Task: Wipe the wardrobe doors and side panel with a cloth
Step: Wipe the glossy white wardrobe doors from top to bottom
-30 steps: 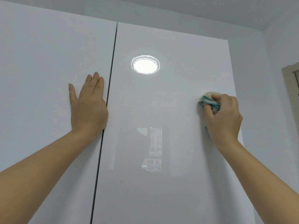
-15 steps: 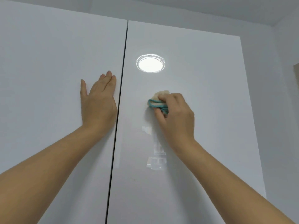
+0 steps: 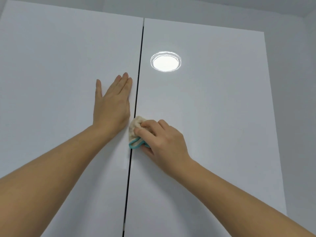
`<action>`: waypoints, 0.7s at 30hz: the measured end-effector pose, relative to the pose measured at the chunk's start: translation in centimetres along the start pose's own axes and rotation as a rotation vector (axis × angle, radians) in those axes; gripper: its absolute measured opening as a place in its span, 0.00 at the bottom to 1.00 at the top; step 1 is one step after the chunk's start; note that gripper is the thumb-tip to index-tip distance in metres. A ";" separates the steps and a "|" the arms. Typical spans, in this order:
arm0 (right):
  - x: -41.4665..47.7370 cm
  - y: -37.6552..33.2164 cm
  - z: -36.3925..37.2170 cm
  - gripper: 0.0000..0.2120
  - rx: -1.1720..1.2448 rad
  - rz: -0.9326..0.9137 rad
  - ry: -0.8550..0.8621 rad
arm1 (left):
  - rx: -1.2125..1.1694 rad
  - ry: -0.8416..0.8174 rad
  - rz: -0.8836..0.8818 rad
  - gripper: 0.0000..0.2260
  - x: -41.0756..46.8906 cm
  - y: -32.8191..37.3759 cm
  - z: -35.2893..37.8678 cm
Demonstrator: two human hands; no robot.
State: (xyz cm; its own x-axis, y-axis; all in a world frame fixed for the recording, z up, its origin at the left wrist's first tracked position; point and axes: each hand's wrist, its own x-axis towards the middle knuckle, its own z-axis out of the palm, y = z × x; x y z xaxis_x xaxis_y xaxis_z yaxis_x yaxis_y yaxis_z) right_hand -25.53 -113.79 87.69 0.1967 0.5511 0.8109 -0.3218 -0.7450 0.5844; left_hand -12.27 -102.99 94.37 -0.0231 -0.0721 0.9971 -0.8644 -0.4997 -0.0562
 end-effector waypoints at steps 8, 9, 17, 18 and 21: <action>-3.5 5.0 -3.9 0.15 -0.045 0.212 0.007 | -0.114 -0.027 -0.070 0.25 -5.7 2.1 0.5; -4.1 5.7 -4.5 0.16 -0.055 0.251 0.007 | -0.108 -0.037 -0.063 0.26 -6.2 2.4 0.6; -9.2 12.2 -8.9 0.15 -0.205 0.511 0.038 | -0.045 -0.058 -0.035 0.26 -8.4 3.3 1.3; -9.9 13.0 -9.5 0.16 -0.224 0.557 0.047 | -0.044 -0.054 -0.042 0.26 -8.6 3.2 1.4; -12.2 15.0 -11.2 0.15 -0.261 0.740 0.096 | -0.050 -0.041 -0.060 0.26 -9.3 2.6 1.4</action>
State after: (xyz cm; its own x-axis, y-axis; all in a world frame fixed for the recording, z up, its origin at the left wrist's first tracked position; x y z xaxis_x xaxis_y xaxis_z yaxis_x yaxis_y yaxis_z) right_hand -43.12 -127.51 86.26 -0.2307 -0.0147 0.9729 -0.5466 -0.8253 -0.1421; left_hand -13.54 -104.84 84.91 0.0492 -0.0793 0.9956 -0.8877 -0.4603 0.0072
